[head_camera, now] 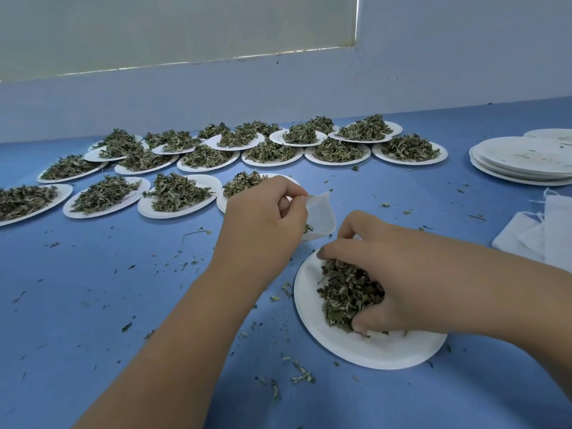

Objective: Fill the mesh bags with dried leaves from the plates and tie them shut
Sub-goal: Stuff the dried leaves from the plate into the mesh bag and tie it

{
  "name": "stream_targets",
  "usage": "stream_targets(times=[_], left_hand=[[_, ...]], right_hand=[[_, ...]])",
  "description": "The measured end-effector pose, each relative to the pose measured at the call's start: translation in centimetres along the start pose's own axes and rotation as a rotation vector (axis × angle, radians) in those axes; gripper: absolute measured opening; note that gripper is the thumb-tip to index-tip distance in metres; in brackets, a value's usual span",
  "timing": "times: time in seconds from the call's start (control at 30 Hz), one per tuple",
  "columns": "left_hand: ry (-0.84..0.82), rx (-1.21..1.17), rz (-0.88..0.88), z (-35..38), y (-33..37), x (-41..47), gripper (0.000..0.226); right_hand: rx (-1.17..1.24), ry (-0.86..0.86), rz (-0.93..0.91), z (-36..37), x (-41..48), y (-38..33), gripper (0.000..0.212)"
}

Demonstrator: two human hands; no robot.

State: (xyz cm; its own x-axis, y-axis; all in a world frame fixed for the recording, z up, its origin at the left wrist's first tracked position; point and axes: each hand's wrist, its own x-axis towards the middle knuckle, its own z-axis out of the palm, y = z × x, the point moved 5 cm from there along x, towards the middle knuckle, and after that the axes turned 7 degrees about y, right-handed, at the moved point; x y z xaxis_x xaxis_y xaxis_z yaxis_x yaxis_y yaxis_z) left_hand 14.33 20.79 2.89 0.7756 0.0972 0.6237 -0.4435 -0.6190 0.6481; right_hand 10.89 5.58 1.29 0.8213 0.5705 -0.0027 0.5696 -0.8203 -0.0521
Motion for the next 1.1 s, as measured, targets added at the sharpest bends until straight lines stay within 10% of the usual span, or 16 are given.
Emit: stream_targets(times=[1.1], left_hand=[[0.057,-0.021,0.028,-0.9,0.3,0.0,0.017]], right_hand=[[0.435,0.229,0.007,-2.4,0.8,1.9,0.014]])
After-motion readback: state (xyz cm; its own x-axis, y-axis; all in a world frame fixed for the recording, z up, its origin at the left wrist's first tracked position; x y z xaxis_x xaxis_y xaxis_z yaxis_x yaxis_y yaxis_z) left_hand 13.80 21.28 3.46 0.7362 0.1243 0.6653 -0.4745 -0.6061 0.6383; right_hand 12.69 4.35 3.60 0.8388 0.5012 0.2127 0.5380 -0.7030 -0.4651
